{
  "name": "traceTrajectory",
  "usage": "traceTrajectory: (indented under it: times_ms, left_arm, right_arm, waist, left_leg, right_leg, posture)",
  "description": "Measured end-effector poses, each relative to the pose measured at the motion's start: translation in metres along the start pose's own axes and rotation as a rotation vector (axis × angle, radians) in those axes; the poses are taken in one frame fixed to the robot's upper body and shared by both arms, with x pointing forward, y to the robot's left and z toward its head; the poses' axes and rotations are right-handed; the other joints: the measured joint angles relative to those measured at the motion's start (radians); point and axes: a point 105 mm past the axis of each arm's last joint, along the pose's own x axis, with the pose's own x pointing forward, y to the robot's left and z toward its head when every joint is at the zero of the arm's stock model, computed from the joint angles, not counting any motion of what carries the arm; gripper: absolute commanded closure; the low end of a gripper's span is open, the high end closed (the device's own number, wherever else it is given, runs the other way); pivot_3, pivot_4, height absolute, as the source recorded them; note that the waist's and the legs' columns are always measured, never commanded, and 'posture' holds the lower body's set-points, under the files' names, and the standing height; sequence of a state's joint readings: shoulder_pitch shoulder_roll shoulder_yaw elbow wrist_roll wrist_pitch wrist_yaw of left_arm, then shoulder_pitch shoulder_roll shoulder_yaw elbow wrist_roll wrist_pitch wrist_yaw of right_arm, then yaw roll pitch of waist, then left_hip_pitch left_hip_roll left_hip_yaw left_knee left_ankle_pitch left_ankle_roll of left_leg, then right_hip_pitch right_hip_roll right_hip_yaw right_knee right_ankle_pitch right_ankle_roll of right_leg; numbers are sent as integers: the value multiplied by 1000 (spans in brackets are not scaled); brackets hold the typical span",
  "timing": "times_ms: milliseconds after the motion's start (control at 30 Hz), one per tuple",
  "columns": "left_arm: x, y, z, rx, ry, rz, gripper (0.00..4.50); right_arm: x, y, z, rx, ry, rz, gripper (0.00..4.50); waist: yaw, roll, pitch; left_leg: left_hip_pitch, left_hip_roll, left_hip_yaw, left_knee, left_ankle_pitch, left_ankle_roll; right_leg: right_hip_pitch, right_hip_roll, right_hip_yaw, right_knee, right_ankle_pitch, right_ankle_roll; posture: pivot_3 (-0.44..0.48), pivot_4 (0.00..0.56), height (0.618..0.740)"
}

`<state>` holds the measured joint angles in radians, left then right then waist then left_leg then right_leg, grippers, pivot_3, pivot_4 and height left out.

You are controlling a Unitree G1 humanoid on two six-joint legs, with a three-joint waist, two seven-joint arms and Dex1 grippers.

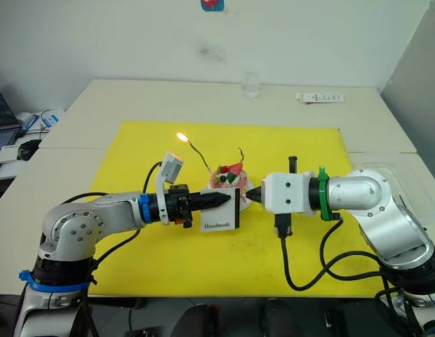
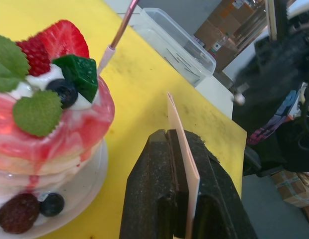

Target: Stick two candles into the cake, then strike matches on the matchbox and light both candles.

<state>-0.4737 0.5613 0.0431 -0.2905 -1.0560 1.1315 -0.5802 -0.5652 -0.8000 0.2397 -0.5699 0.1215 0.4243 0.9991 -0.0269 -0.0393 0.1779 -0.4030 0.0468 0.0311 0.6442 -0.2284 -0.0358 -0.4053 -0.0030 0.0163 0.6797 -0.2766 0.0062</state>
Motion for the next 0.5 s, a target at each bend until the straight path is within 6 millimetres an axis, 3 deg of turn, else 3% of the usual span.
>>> traceTrajectory:
  times_ms: [500]
  left_arm:
    - [4,-6,1,11,4,-22,4500]
  right_arm:
    - [12,4,-12,-43,54,6,4475]
  waist:
    - [0,0,0]
  left_leg:
    - [0,0,1,0,0,0]
  right_leg:
    - [0,0,0,0,0,0]
  posture:
    - [0,150,740]
